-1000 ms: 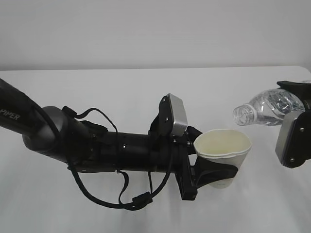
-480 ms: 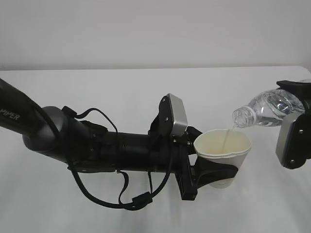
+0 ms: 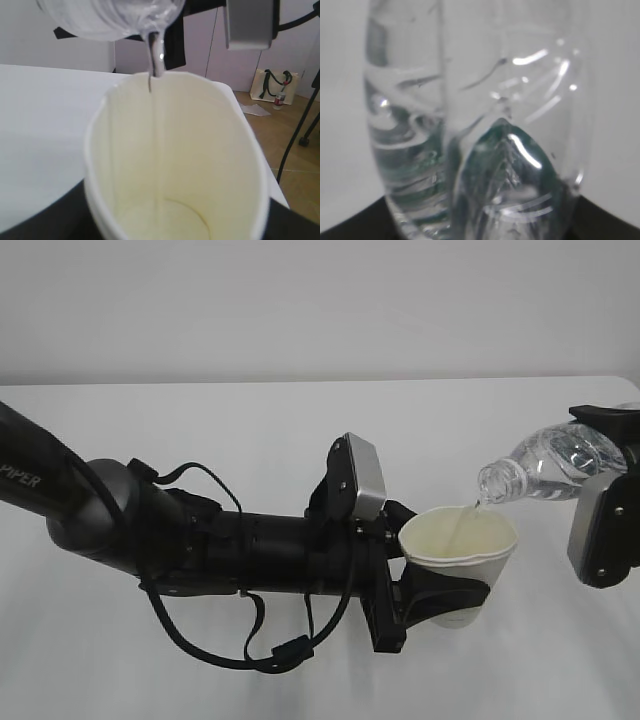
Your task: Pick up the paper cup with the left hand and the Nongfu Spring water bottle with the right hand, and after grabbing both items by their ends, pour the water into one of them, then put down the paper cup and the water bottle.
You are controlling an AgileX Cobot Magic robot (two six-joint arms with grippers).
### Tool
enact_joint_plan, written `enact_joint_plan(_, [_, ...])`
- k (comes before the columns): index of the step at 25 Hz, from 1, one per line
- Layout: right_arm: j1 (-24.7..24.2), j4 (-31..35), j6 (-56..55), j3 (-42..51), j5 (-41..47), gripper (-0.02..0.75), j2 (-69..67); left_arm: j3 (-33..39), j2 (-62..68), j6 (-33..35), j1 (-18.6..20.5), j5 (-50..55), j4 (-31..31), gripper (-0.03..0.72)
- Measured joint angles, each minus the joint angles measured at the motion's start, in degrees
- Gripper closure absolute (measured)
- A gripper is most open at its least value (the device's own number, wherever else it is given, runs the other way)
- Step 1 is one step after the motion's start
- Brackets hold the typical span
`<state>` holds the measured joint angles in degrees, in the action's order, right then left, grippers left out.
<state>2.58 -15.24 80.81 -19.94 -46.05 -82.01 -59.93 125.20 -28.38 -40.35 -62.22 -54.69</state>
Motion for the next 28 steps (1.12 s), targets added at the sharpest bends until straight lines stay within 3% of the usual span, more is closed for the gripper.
enact_joint_plan(28, [0.0,0.0,0.12,0.0,0.0,0.343,0.0,0.0,0.0,0.0,0.0,0.0,-0.13,0.268])
